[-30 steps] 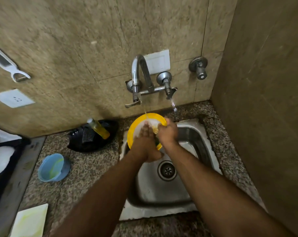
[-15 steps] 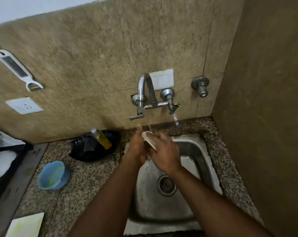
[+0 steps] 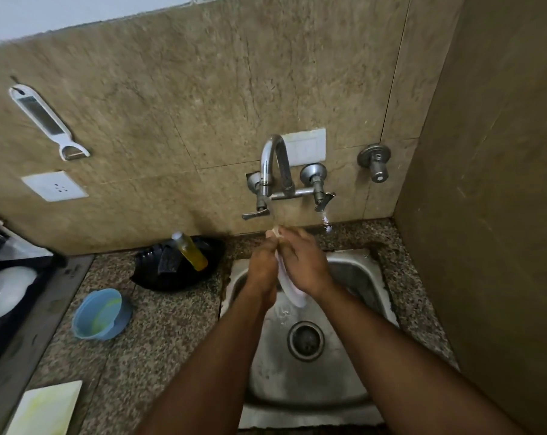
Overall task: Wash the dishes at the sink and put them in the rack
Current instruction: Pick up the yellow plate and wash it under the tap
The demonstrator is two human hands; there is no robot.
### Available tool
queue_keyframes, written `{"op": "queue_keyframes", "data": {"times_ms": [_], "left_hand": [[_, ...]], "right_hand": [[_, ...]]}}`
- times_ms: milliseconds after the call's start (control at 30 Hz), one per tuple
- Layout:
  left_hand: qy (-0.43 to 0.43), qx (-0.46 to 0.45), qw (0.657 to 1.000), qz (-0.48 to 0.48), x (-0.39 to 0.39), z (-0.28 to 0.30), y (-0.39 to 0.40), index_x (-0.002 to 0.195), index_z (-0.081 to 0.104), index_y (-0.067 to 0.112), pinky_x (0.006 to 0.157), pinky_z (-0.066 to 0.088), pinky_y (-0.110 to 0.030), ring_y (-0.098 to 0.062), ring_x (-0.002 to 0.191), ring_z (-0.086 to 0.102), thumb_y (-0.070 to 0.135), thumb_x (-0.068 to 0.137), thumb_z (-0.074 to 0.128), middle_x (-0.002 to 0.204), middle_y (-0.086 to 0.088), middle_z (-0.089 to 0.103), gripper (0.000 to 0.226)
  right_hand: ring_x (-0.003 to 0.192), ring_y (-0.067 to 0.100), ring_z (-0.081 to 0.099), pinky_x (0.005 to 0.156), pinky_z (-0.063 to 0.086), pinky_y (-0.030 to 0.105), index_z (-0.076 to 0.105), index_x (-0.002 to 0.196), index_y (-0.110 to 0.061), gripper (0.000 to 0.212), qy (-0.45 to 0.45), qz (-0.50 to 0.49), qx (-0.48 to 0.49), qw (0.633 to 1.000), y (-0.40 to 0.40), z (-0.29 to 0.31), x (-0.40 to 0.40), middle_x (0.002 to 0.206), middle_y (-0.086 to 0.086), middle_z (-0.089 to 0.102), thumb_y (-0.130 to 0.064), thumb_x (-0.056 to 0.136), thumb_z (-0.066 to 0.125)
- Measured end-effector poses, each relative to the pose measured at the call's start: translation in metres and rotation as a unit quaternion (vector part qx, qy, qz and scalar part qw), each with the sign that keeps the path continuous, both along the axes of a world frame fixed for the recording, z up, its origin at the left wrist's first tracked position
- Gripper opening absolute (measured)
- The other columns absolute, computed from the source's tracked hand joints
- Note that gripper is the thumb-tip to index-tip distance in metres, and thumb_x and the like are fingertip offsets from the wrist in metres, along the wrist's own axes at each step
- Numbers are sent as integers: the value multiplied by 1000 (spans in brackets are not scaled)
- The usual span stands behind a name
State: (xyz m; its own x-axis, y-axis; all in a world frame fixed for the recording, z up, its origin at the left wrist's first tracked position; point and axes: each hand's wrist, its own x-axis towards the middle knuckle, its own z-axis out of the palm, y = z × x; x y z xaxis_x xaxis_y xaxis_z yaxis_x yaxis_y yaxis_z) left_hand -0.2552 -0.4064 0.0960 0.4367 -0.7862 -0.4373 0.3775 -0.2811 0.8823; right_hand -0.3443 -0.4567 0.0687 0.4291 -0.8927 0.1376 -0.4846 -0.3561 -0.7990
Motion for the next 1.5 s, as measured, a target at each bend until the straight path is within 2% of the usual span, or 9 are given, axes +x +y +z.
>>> {"op": "queue_keyframes", "data": {"times_ms": [200,333,667,767,900,1033,1267,1367,1500], "left_hand": [[130,10,991,-12,9,17,-6,120,71,2,111,46,-48,-36,116,68,57,104,39,121,-22,72,66],[101,67,993,7,18,24,-12,118,69,-3,104,52,-44,-35,108,72,53,108,32,114,-24,75,68],[-178,-60,981,-57,2,24,1,105,74,5,86,61,-48,-34,96,75,45,111,35,97,-18,78,57],[-25,-41,997,-60,-2,33,2,118,71,7,94,58,-44,-29,105,74,54,108,36,112,-20,76,60],[135,44,989,-30,24,40,-10,124,70,5,104,52,-44,-34,111,70,62,103,38,118,-22,74,68],[89,78,993,-7,23,45,-18,110,72,3,87,56,-38,-32,103,72,41,108,40,110,-21,76,50],[-214,-35,975,-51,3,27,-4,105,71,0,61,54,-20,-22,83,73,32,112,37,90,-13,75,47],[-125,-57,990,-42,-4,35,1,104,71,0,61,57,-26,-16,74,75,38,111,39,86,-12,76,51],[92,8,995,-33,8,46,-10,114,74,8,91,56,-42,-31,103,72,61,103,41,107,-19,76,63]], "right_hand": [[128,21,50,109,43,43,58,142,-20,47,32,37,-128,991,17,11,-5,138,5,59,-38,107,33],[133,22,49,116,36,40,59,141,-11,51,55,99,-191,975,25,9,-6,141,8,60,-34,103,35],[96,26,66,89,53,39,69,100,-18,37,-64,-69,160,983,-14,40,22,102,8,72,-37,103,37],[94,24,66,84,51,35,69,102,-15,35,-35,-67,55,996,-6,39,19,102,9,71,-32,107,38],[124,21,55,107,44,39,57,144,-15,53,50,61,-132,988,15,25,13,136,9,63,-40,108,27],[128,23,56,112,42,41,61,140,-10,54,47,71,-149,985,6,21,10,138,10,64,-35,104,28],[114,34,62,86,43,31,67,117,0,40,85,-22,133,987,-26,62,18,119,18,69,-24,109,35],[109,33,63,79,38,28,68,113,-1,39,65,-29,128,989,-29,64,15,115,18,70,-23,108,36],[93,21,68,84,52,34,72,114,-16,36,-1,19,-47,999,0,53,15,109,7,75,-30,107,40]]}}
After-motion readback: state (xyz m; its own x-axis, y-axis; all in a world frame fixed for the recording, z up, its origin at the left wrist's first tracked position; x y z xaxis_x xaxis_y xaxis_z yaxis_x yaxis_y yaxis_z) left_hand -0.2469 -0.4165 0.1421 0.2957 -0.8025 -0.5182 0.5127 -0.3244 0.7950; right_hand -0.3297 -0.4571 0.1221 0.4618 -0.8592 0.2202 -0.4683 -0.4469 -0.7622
